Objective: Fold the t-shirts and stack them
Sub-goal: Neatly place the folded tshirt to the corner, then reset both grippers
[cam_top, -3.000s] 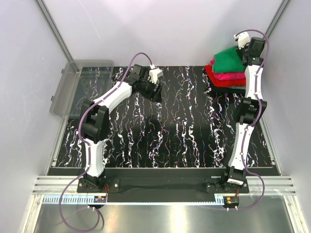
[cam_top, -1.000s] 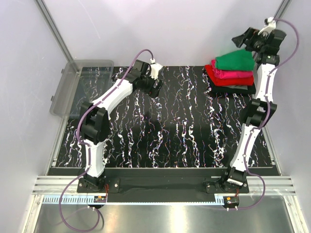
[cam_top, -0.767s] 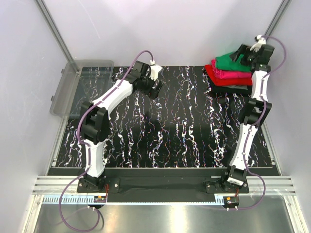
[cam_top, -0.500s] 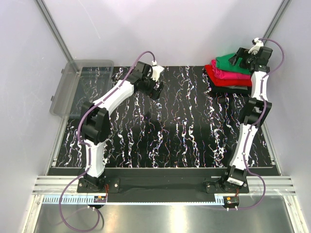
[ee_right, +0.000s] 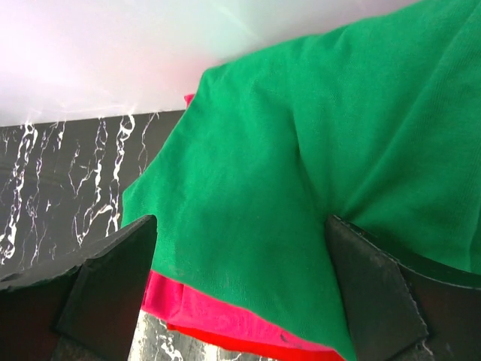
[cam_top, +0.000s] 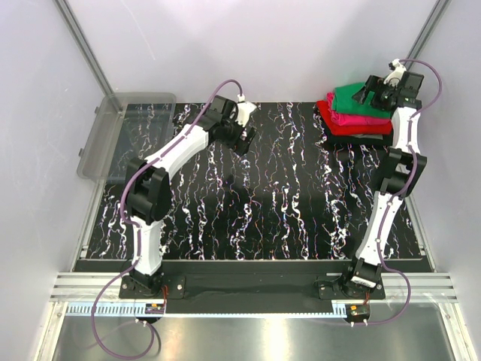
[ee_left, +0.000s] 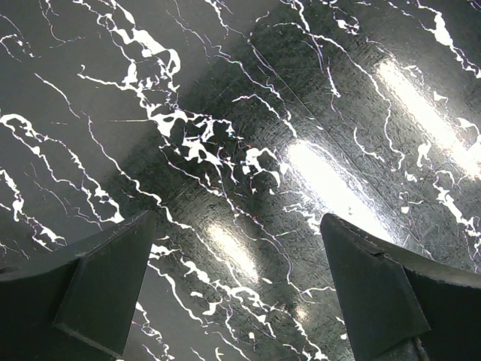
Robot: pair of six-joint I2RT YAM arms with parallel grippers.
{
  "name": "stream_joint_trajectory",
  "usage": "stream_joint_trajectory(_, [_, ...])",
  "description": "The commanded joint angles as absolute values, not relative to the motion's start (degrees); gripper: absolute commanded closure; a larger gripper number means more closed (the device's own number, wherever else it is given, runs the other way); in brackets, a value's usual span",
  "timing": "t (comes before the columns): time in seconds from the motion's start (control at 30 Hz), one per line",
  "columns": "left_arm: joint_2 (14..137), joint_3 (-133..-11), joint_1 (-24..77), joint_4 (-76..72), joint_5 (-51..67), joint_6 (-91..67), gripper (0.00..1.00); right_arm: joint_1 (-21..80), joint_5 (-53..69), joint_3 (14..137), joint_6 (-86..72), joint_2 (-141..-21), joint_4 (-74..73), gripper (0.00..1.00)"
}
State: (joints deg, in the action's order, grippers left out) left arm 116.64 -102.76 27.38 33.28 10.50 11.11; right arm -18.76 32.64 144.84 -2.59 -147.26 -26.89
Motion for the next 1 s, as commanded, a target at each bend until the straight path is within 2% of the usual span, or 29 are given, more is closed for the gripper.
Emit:
stream_joint_trajectory(0.0, [115.4, -103.3, 26.9, 30.6, 10.4, 11.7, 0.01, -18.5, 33.6, 142.2, -1.6, -142.6, -30.8, 0.00])
stream_joint_trajectory(0.37, [113.6, -101.4, 26.4, 29.9, 9.2, 11.9, 0.01, -18.5, 32.9, 141.9, -0.3, -141.3, -31.6, 0.00])
stream_joint_trajectory(0.57, [112.4, -103.6, 26.2, 27.7, 0.4, 13.1, 0.01, -17.9, 30.4, 154.2, 6.4, -137.6, -31.2, 0.00])
stream_joint_trajectory(0.67, [112.0, -105.0, 25.8, 25.2, -6.5, 13.6, 0.01, -16.4, 31.6, 147.5, 10.1, -129.9, -30.8, 0.00])
stream_joint_trajectory(0.77, [112.6, -108.2, 25.2, 23.8, -11.1, 13.5, 0.01, -13.6, 32.7, 133.8, 13.0, -121.0, -28.4, 0.00])
stream_joint_trajectory(0.87, [113.5, -110.3, 24.3, 23.7, -11.9, 10.4, 0.01, -11.1, 33.0, 118.5, 8.5, -114.0, -23.4, 0.00])
stream_joint_trajectory(0.93, [114.0, -110.5, 24.0, 23.8, -11.6, 7.7, 0.01, -8.5, 27.2, 106.5, 4.9, -109.8, -19.2, 0.00])
stream_joint_trajectory(0.97, [114.1, -110.5, 23.9, 24.0, -11.3, 7.3, 0.01, -4.9, 17.1, 103.4, 2.7, -108.8, -16.4, 0.00])
